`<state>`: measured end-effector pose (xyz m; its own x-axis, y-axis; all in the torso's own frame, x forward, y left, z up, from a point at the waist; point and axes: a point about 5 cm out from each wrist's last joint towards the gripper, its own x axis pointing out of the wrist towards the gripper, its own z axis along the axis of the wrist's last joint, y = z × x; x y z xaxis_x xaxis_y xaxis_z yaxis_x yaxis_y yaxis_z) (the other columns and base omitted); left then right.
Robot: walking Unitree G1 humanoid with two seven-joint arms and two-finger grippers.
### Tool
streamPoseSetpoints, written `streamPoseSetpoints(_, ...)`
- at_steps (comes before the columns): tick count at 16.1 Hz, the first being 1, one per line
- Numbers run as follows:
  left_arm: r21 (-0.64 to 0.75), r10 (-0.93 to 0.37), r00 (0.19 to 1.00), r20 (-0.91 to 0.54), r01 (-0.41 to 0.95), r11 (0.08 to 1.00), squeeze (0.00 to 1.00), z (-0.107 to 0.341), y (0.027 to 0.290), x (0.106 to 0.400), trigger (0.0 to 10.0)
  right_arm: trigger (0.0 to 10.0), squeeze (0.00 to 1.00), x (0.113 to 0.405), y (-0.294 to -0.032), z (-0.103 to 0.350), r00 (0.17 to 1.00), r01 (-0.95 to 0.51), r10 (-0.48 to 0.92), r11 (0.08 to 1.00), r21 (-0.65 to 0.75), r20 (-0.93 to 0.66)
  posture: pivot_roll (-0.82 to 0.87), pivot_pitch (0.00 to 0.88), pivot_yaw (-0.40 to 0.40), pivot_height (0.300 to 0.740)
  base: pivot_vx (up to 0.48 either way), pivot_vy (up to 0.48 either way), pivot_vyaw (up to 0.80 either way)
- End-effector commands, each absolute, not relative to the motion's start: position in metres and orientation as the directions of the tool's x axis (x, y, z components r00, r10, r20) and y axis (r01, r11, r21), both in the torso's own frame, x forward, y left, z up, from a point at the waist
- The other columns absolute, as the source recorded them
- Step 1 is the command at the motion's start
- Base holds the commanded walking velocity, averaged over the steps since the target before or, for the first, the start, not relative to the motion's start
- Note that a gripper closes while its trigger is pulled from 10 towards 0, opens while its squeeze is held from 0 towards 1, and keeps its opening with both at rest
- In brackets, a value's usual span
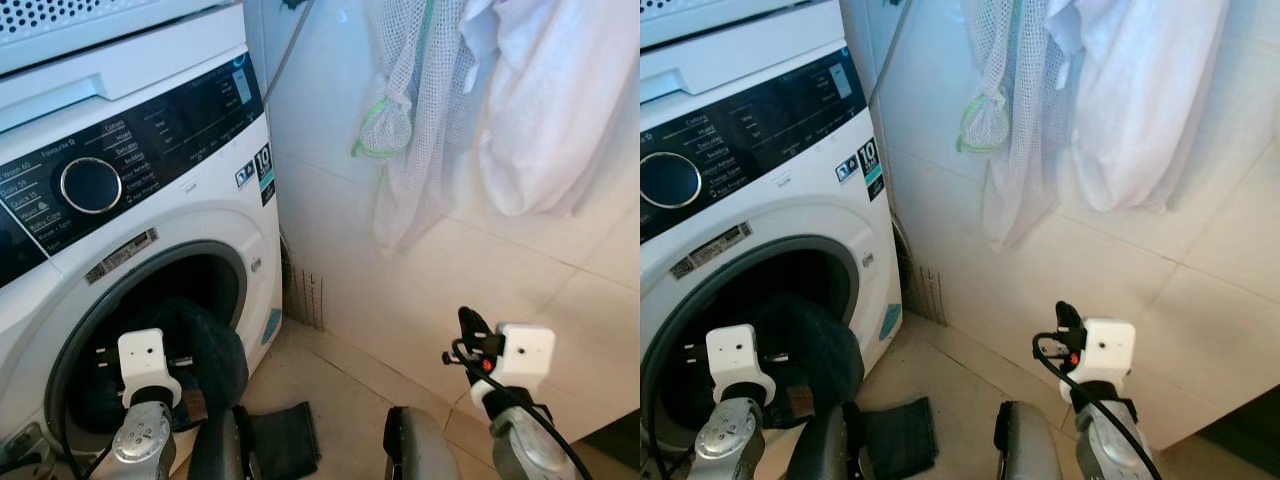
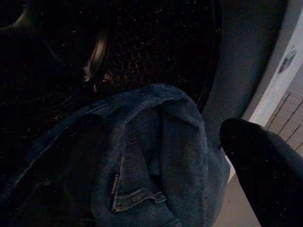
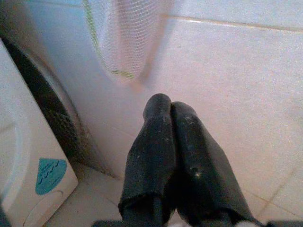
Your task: Clothes washing
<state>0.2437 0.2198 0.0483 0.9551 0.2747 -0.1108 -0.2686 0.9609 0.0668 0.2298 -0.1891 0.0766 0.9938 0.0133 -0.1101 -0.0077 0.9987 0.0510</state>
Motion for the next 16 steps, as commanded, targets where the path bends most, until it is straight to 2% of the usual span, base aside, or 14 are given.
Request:
streamPoseSetpoints(1,0.061,0.29,0.952,-0.092,-0.286,0.956,0.0,0.051,0.223,0.241,10.0,10.0,0.0,0.233,-0.188,0.073,0.993,-0.025,0.029,0.999,0.037,-0.115,0.01,0.0,0.0,0.544,0.0,0.0,0.0)
streamPoseSetpoints(3,0.061,0.294,0.952,-0.085,-0.289,0.955,0.0,0.053,0.224,0.242,10.0,10.0,0.0,0.241,-0.185,0.068,0.991,-0.052,0.055,0.998,0.028,-0.122,0.02,0.0,0.0,0.544,0.0,0.0,0.0)
streamPoseSetpoints(4,0.06,0.295,0.952,-0.084,-0.29,0.955,0.0,0.053,0.224,0.243,10.0,10.0,0.0,0.244,-0.184,0.067,0.991,-0.055,0.059,0.998,0.029,-0.121,0.02,0.257,0.034,0.544,0.0,0.0,0.0)
streamPoseSetpoints(16,0.06,0.295,0.952,-0.084,-0.29,0.955,0.0,0.053,0.224,0.243,10.0,10.0,0.0,0.244,-0.184,0.067,0.991,-0.055,0.059,0.998,0.029,-0.121,0.02,0.257,0.034,0.544,0.0,0.0,0.0)
